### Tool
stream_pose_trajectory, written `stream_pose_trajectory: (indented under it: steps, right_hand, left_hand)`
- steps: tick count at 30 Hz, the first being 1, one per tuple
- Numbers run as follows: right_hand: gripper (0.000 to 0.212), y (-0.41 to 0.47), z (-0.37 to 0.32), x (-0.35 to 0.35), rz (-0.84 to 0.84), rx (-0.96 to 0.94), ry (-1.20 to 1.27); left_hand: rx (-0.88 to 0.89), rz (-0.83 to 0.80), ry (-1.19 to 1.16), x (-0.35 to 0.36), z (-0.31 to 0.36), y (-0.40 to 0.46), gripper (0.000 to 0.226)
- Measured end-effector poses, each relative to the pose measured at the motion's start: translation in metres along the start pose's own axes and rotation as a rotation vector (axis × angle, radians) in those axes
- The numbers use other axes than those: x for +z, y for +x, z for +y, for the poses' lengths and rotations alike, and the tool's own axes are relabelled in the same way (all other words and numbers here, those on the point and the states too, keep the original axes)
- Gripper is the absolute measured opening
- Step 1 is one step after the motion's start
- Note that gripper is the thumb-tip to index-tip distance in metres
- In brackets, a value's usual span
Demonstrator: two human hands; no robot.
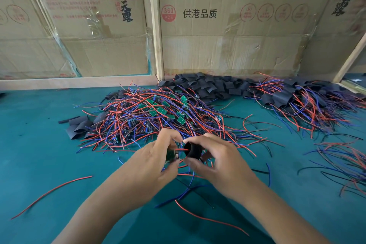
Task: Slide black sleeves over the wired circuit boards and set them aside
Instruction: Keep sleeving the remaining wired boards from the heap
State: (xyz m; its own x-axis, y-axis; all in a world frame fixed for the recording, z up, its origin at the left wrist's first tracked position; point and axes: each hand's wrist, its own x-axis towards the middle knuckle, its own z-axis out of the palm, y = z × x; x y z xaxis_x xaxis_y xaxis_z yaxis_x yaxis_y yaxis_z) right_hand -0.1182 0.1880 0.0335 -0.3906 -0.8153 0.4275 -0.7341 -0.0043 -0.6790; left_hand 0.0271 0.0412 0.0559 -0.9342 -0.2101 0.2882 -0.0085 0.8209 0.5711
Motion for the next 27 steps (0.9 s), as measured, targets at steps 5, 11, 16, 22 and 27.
stream_pose_trajectory:
  steps: [5,11,16,22,27]
  right_hand:
    - [0.022,0.001,0.002,0.000,0.034,-0.021,-0.027]
    - [0.026,0.001,0.005,-0.006,0.042,-0.032,-0.049]
    - [0.037,0.000,0.005,-0.008,-0.005,-0.041,-0.255]
    - [0.037,-0.001,-0.001,-0.004,-0.025,-0.059,-0.478]
    - [0.031,-0.003,-0.005,0.001,0.009,-0.008,-0.746]
  left_hand:
    - [0.018,0.097,-0.002,-0.001,0.001,0.002,0.037]
    - [0.049,0.180,0.170,-0.007,-0.004,0.005,0.014]
    - [0.033,0.142,0.114,-0.010,-0.006,0.007,0.024]
    - [-0.035,0.107,-0.057,-0.004,-0.006,0.006,0.026]
    - [-0.081,0.148,-0.134,0.004,-0.005,0.007,0.012]
